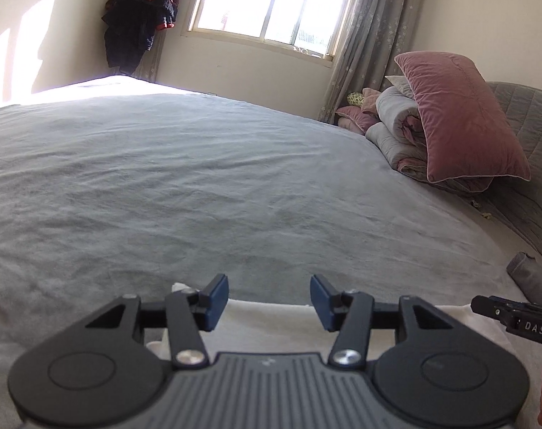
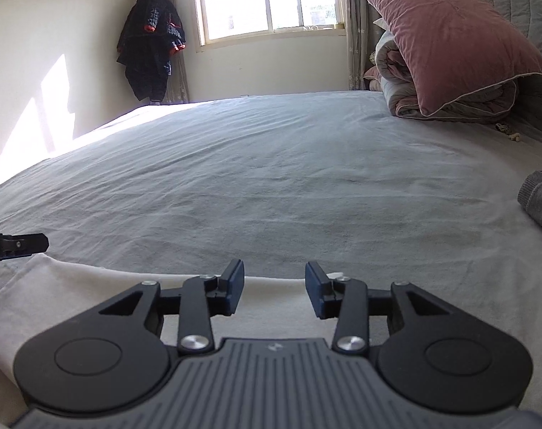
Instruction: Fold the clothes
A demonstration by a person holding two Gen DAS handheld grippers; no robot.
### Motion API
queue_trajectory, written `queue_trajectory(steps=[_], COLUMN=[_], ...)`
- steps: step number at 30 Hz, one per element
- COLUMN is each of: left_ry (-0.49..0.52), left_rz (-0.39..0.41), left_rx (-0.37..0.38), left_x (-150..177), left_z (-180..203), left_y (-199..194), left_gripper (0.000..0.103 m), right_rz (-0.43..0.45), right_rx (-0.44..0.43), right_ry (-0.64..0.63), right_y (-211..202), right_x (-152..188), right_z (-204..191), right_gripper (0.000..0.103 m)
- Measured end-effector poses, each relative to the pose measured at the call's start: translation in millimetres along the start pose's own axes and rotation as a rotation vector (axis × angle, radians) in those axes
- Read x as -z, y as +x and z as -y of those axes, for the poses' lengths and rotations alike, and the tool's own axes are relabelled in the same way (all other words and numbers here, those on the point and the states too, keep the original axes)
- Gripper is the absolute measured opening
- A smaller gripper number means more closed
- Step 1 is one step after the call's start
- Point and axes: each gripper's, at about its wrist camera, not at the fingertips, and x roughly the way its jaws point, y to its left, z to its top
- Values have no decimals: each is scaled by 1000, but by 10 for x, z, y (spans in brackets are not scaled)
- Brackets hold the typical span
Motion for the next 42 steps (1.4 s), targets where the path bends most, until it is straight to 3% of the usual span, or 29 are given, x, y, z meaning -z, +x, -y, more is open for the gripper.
queue_trajectory(steps=[5,10,12,15,18,22,26,30,35,39,41,42], left_ry=[65,62,21,-52,-165,-319,-413,-483,-577,-661,-681,-688], left_rz=[-81,-81,-87,-107,-136,-169,-153,-200,-251,-282,-283,-283], left_rx=[-7,6,-2,-31,27,46,39,27,153,175,185,189], left_x=[180,146,111,43,-10,23,148,245,273,309,318,324], left_z=[119,-84,-184,-294,-382,-524,-754,-984,-1133,-1221,-1221,-1211], left_y=[293,198,131,-10,-244,-502,-654,-608,-376,-190,-152,-131], left_gripper=[52,48,45,50,60,69,76,72,65,57,54,54], right_rz=[-63,-75,-78,-87,-72,-86,-106,-125,-127,-156,-174,-179], right_rx=[-37,-22,0,44,16,-12,-36,-81,-128,-200,-251,-266], right_ry=[-98,-54,-64,-30,68,137,194,202,173,166,191,195], right_y=[197,208,133,-7,-207,-383,-540,-612,-623,-533,-482,-464], right_x=[135,199,198,199,198,216,237,186,171,188,201,201], right_z=[-330,-98,-32,84,205,182,128,22,-97,-178,-214,-239], right_gripper=[42,42,42,48,48,48,48,48,48,48,42,32])
